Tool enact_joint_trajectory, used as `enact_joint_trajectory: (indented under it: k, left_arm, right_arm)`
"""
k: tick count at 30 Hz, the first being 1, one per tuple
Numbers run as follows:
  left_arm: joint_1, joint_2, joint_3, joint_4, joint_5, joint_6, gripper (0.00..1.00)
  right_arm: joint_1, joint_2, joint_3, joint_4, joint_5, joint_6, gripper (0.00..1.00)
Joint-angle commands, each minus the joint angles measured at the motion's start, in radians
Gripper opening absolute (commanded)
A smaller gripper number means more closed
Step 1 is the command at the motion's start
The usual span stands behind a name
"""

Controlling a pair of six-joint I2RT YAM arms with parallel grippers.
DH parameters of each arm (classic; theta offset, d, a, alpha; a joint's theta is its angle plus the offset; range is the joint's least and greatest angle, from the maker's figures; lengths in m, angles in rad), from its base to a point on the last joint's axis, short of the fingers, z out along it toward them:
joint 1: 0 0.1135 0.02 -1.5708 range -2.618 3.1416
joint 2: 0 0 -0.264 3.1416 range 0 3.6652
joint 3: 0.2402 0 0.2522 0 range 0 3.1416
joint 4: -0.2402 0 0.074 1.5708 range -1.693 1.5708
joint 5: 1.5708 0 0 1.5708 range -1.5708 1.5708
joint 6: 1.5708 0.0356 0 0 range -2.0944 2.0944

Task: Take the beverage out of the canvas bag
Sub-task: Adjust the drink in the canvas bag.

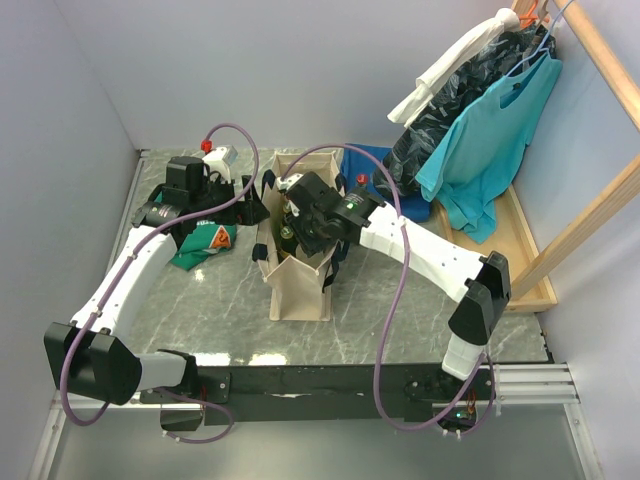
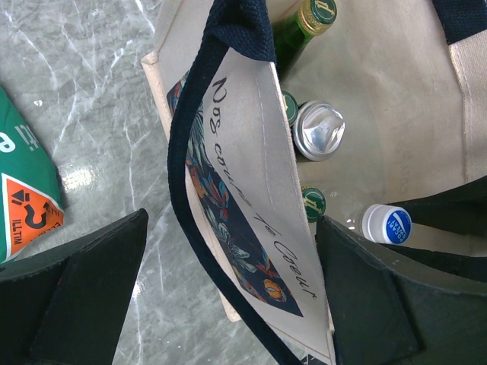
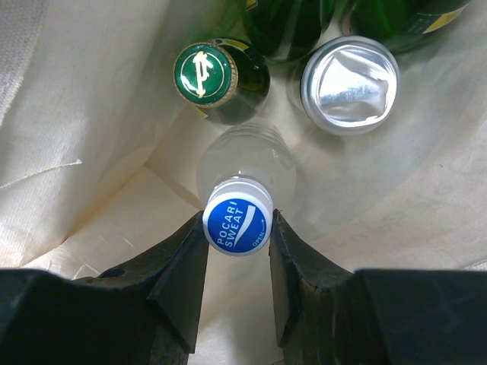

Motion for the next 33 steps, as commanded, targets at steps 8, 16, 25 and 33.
enact_joint_trajectory:
  k: [8,16,25,33]
  left_arm:
    - [0.008,0.000,0.017,0.017,-0.013,0.001,0.97]
    - [0.008,-0.006,0.011,0.017,-0.014,-0.001,0.97]
    - [0.008,-0.011,0.010,0.019,-0.014,-0.001,0.97]
    - [0.010,-0.006,0.010,0.017,-0.014,-0.001,0.97]
  right_arm:
    - [0.004,-0.048,0.138,0.056,0.020,-0.014,0.00]
    - [0.006,-0.075,0.160,0.056,0.029,-0.017,0.00]
    - [0.004,-0.101,0.161,0.073,0.044,-0.012,0.00]
    - [0.006,-0.141,0.150,0.114,0.079,-0.012,0.00]
